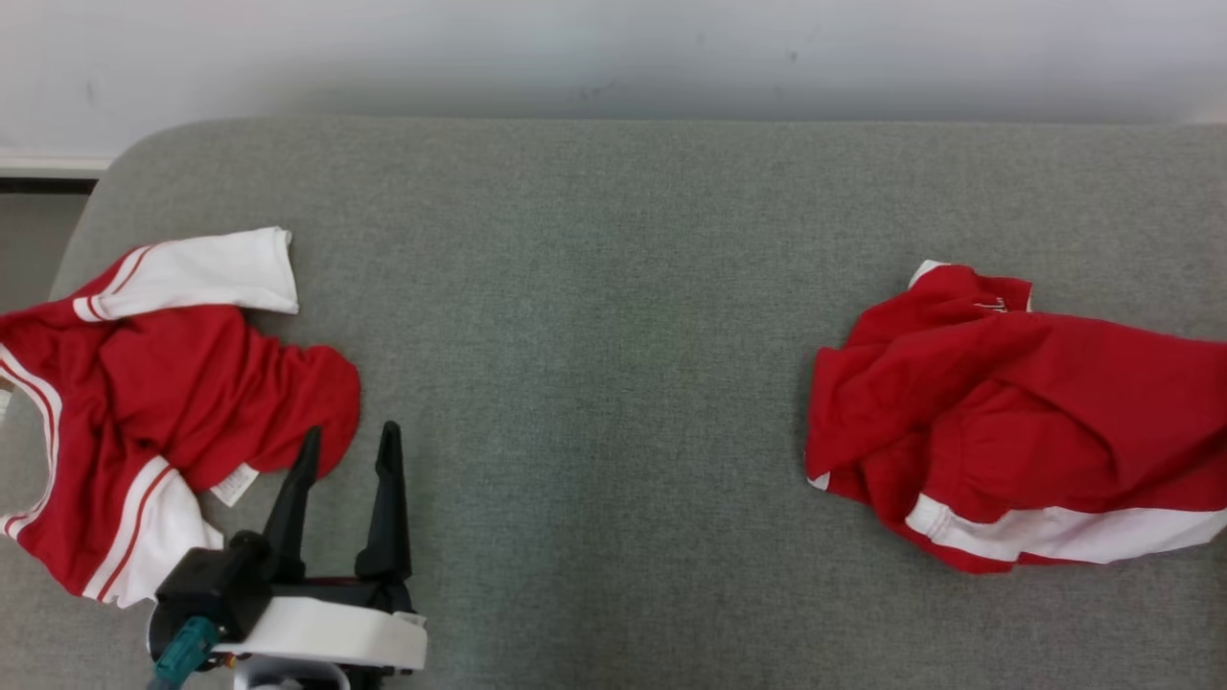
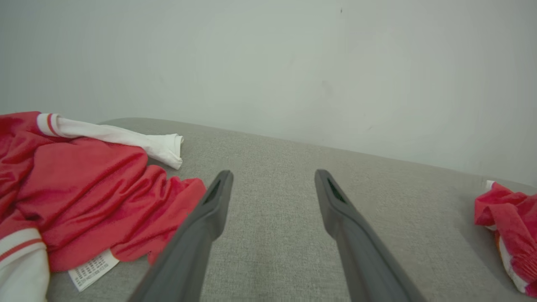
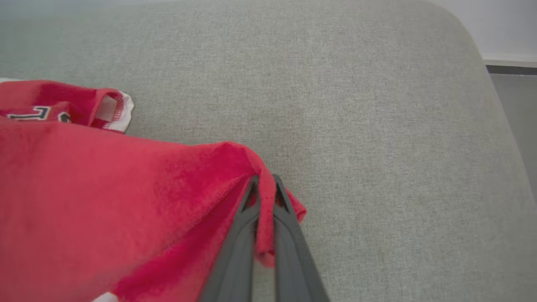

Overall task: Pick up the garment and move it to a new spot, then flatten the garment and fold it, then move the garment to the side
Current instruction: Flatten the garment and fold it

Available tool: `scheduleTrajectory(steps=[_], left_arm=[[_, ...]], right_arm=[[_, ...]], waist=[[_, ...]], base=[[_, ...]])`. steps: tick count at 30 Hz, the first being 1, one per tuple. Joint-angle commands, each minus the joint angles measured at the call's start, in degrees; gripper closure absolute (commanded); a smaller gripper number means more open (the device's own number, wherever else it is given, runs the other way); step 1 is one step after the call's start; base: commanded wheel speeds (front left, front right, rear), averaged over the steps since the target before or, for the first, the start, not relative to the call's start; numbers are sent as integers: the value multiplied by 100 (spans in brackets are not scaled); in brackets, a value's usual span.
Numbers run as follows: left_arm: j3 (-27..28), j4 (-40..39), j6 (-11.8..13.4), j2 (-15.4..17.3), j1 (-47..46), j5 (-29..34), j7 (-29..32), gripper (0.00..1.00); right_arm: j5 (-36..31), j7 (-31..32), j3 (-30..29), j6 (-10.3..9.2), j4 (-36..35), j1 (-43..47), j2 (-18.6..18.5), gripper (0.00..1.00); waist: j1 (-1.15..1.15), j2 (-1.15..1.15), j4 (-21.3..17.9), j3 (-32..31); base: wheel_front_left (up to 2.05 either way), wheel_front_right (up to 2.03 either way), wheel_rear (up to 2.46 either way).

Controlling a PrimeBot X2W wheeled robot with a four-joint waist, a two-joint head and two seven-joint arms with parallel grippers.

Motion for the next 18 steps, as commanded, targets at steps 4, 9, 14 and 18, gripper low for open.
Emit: scheduleTrajectory(steps=[4, 9, 14, 18], left_arm=[[17, 50, -47, 20, -125, 90, -3, 0], [1, 108, -46, 20, -134, 82, -3, 0], [-18, 124, 3, 21, -12, 64, -3, 0], [-10, 138, 13, 21, 81, 86, -3, 0]], right_arm=[[-533, -255, -67, -11, 475, -285, 49, 100], [-745, -665, -28, -10, 834, -426, 366, 0], [-747, -1095, 237, -11, 607, -356, 540, 0], [-692, -1468, 475, -10, 57, -198, 588, 0]], waist=[[0, 0, 120, 160], [0, 0, 67, -8], [0, 0, -130, -341], [0, 0, -339, -626]], base=[[0, 0, 0], [0, 0, 0], [0, 0, 0], [0, 0, 0]])
